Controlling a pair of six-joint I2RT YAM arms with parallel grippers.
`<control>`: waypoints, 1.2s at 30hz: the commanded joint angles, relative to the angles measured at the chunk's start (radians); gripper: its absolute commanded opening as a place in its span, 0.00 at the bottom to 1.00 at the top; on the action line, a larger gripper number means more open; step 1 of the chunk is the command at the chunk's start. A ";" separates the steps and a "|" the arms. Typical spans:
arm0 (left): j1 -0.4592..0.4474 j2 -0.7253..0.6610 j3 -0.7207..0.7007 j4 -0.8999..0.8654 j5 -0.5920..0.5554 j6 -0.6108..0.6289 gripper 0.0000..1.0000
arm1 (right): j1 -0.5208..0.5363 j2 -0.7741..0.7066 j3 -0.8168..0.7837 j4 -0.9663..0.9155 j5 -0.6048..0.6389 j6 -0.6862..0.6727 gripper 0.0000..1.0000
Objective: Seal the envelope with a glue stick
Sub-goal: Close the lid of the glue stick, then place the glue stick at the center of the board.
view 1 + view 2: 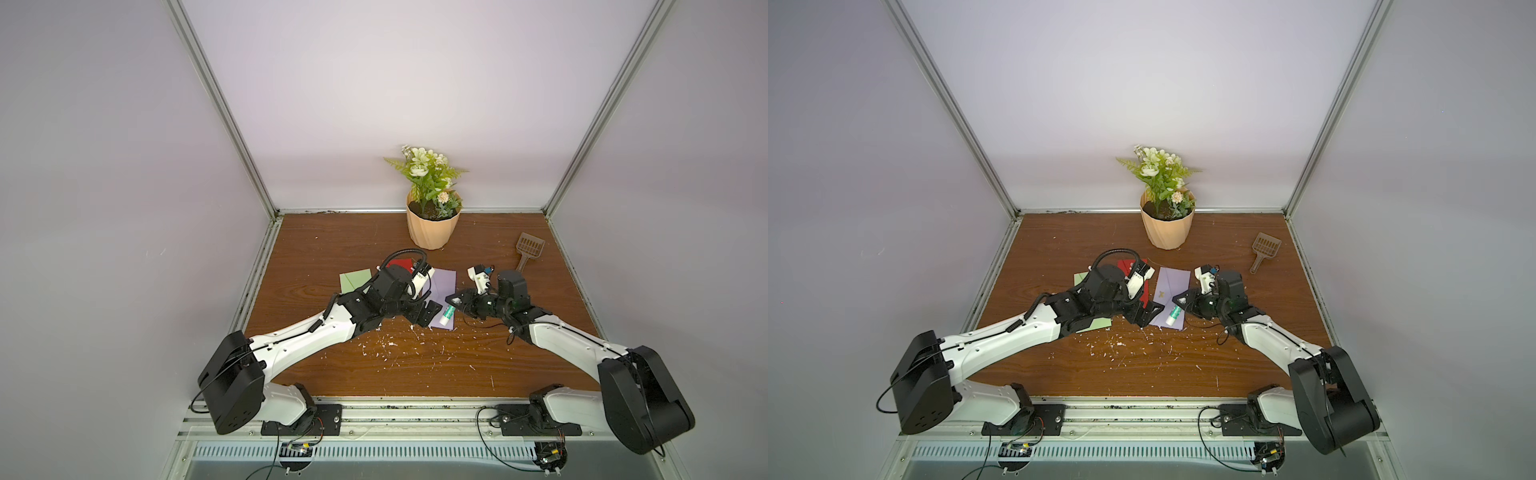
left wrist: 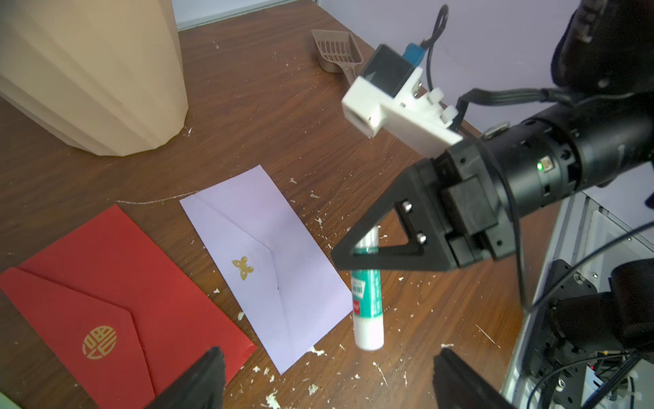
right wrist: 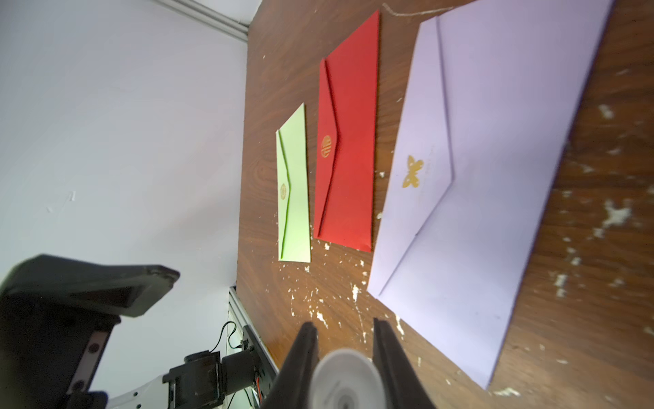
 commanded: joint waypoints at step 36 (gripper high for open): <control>0.423 -0.237 -0.264 -0.115 -0.279 -0.156 0.96 | -0.086 0.481 0.516 -0.799 0.642 -0.496 0.10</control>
